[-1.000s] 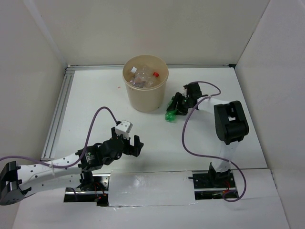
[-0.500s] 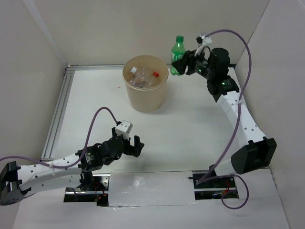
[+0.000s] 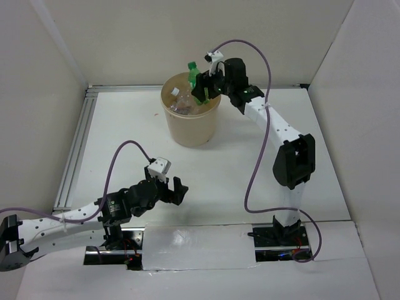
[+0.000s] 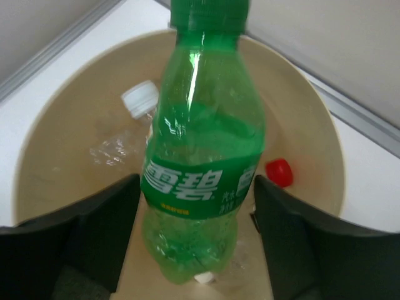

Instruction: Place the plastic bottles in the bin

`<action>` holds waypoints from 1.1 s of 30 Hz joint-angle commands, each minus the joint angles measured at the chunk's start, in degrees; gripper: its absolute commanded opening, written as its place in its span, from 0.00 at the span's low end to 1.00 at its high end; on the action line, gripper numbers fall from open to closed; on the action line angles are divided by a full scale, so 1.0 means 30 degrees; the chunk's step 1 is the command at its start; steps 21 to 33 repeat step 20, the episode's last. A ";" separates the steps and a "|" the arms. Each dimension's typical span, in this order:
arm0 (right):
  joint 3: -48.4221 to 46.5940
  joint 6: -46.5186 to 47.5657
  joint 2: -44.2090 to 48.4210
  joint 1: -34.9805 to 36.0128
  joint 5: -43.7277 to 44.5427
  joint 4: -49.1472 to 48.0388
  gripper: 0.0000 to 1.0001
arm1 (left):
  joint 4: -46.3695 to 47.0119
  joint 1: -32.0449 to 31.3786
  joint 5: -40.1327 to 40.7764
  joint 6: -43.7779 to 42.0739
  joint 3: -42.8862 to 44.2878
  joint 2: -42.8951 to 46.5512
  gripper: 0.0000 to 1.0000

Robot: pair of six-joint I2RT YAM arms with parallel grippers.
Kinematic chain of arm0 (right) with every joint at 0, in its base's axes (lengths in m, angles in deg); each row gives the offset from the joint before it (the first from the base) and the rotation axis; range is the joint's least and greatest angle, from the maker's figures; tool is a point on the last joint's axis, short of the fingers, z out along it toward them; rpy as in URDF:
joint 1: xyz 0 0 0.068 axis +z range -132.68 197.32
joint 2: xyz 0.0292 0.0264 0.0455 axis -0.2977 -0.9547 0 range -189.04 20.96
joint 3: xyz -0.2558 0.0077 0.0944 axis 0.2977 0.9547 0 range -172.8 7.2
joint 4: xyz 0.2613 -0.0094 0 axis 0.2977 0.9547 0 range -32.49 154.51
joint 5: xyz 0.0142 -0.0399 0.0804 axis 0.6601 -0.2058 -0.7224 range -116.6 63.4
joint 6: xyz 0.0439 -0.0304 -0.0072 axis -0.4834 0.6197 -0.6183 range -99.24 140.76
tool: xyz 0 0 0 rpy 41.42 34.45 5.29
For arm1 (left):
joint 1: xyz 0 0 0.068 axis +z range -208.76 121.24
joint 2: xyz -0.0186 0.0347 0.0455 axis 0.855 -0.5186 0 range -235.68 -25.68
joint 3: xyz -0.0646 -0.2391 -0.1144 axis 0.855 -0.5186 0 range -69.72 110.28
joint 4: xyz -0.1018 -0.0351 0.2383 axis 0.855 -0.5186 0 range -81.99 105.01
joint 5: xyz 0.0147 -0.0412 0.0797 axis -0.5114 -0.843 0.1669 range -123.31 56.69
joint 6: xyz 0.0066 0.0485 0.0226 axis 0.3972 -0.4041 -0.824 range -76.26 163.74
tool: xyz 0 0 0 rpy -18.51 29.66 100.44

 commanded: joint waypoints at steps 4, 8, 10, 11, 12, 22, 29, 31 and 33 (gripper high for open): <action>-0.1294 0.1134 0.1689 -0.0576 0.0501 0.1351 1.00 | 0.0411 -0.0095 0.0443 -0.0659 0.0264 0.0334 0.99; -0.2230 0.0608 0.3243 -0.0576 0.2254 0.2875 1.00 | 0.0618 -0.0095 0.0267 -0.0893 0.0645 -0.0254 0.99; -0.1855 0.0372 0.4149 -0.0576 0.3570 0.3346 1.00 | 0.0852 -0.0095 0.0091 -0.0895 0.0879 -0.0459 0.99; -0.1329 0.0372 0.5401 -0.0576 0.4766 0.3348 1.00 | 0.0852 -0.0095 0.0091 -0.0895 0.1053 -0.0459 0.99; 0.0156 0.0372 0.6139 -0.0576 0.5416 0.3348 1.00 | 0.1055 -0.0095 0.0091 -0.0895 0.1055 -0.0459 0.99; 1.0319 0.0841 1.4278 -0.2826 0.7419 0.3609 1.00 | 0.0707 -0.0095 -0.0290 -0.1450 0.2370 -0.0985 0.99; 1.0319 0.0841 1.4278 -0.2826 0.7419 0.3609 1.00 | 0.0707 -0.0095 -0.0290 -0.1450 0.2370 -0.0985 0.99; 1.0319 0.0841 1.4278 -0.2826 0.7419 0.3609 1.00 | 0.0707 -0.0095 -0.0290 -0.1450 0.2370 -0.0985 0.99; 1.0319 0.0841 1.4278 -0.2826 0.7419 0.3609 1.00 | 0.0707 -0.0095 -0.0290 -0.1450 0.2370 -0.0985 0.99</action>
